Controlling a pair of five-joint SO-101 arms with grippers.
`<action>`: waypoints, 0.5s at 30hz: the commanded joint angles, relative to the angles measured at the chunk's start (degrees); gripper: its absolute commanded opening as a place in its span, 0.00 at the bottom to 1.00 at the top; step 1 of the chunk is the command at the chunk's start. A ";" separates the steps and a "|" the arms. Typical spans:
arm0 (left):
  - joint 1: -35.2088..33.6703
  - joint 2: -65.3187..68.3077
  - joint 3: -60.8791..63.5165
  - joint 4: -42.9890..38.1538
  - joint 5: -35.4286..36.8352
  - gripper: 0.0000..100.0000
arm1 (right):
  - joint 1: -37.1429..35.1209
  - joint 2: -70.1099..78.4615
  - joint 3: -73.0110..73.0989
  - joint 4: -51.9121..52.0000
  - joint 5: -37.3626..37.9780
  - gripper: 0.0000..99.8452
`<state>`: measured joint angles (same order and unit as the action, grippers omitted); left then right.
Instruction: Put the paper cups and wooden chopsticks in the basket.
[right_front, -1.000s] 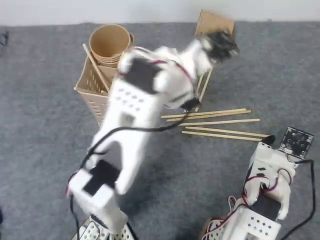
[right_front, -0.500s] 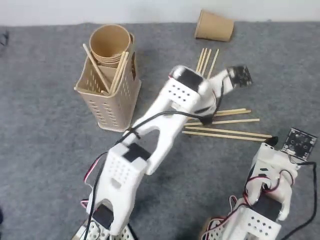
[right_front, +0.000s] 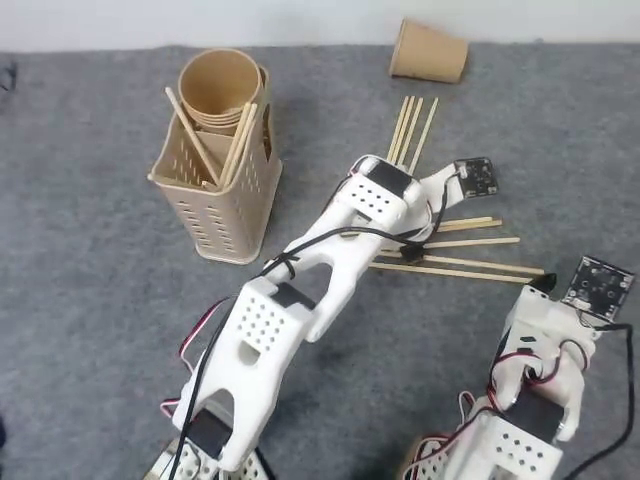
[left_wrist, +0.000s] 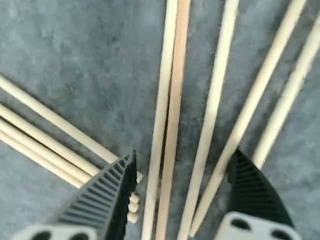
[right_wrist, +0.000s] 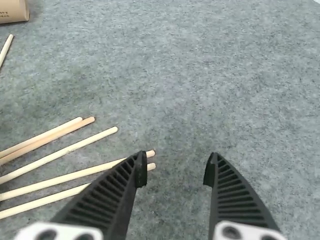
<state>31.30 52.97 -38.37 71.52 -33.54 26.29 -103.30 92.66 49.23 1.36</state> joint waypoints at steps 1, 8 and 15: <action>-0.35 1.23 -7.43 4.66 -2.37 0.29 | -0.22 -0.57 -0.35 -1.10 0.62 0.20; 0.53 11.08 -24.75 19.96 -11.78 0.29 | -1.45 -0.57 -0.35 -0.84 0.70 0.20; 2.64 18.73 -37.05 29.19 -18.29 0.21 | -1.63 -0.57 -0.35 -0.84 0.70 0.20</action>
<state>33.14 71.25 -72.48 97.27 -50.33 25.14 -103.30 92.66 49.23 1.36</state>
